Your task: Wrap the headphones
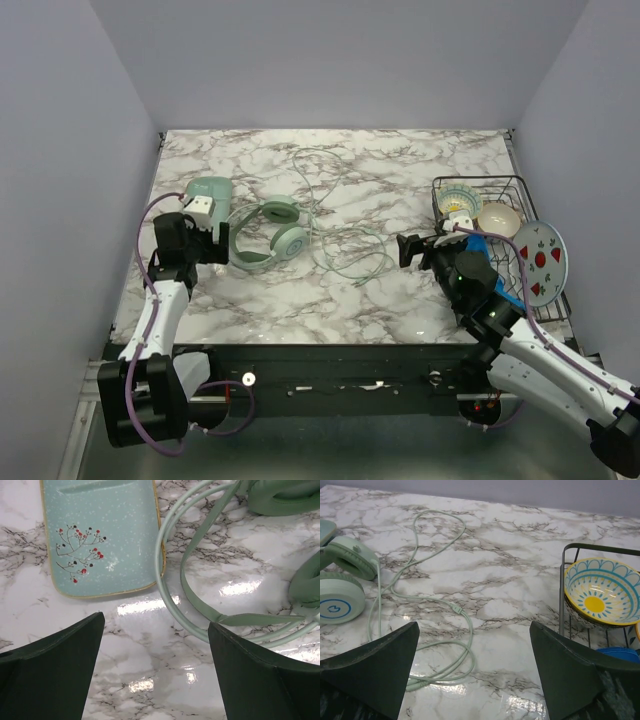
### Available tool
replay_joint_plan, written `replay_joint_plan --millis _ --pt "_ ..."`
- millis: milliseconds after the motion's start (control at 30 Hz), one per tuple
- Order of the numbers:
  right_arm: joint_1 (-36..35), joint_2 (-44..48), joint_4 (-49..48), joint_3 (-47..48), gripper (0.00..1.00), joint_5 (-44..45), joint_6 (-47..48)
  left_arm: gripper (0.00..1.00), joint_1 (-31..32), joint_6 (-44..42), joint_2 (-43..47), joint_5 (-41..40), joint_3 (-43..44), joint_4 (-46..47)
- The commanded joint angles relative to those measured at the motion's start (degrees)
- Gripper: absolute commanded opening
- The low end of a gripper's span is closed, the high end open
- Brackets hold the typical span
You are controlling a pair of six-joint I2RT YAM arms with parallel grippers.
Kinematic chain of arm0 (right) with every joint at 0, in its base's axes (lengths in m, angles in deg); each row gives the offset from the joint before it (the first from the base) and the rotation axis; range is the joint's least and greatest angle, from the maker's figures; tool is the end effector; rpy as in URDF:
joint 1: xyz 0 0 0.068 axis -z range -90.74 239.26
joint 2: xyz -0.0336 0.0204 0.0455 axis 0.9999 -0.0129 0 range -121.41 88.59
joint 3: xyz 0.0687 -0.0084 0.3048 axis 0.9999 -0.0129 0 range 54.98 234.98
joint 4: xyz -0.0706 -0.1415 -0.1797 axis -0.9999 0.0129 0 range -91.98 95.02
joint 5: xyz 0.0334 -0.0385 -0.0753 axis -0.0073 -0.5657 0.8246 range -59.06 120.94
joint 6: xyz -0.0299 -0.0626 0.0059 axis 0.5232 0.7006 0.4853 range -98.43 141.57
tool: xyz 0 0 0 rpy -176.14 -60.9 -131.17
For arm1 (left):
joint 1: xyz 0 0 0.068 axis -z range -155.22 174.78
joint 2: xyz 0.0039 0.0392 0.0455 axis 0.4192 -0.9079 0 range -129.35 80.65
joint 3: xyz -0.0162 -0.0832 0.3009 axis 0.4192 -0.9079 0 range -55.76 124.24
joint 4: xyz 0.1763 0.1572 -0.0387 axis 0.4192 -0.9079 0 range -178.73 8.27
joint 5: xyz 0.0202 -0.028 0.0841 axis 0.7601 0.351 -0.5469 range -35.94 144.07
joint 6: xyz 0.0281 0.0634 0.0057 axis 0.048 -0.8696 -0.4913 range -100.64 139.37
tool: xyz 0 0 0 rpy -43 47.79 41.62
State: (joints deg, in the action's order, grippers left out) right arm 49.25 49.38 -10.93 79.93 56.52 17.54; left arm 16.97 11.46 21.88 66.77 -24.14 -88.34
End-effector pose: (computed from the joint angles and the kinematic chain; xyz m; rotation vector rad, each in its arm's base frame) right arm 0.1211 0.0696 0.2984 -0.1819 1.6487 0.2133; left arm 0.1934 0.0141 0.2549 0.1291 2.1408 -0.0797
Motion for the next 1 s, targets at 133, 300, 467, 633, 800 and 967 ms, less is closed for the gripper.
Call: replay_joint_plan --millis 133,300,467,633,800,967 --pt "0.11 -1.14 -0.19 1.42 1.00 -1.24 0.69 0.98 -0.27 -7.13 -3.10 10.91 11.18 -6.83" --pt "0.19 -1.49 -0.19 1.51 1.00 -0.89 1.31 0.90 5.76 -8.62 -10.48 8.49 16.63 -6.13" --pt "0.19 -1.93 -0.19 1.24 1.00 -0.27 1.48 0.89 10.62 -9.24 -21.20 2.68 22.42 -7.63" --pt "0.19 -3.95 0.16 2.03 1.00 0.34 2.62 0.89 13.87 -12.83 -26.92 -1.44 23.32 -5.97" --pt "0.19 -5.27 0.34 2.56 1.00 -0.01 2.98 0.88 14.93 -13.72 -32.37 -12.25 25.51 -0.42" --pt "0.19 -5.71 1.13 2.82 1.00 -0.10 3.15 0.89 14.93 -15.21 -37.82 -13.50 28.58 0.38"
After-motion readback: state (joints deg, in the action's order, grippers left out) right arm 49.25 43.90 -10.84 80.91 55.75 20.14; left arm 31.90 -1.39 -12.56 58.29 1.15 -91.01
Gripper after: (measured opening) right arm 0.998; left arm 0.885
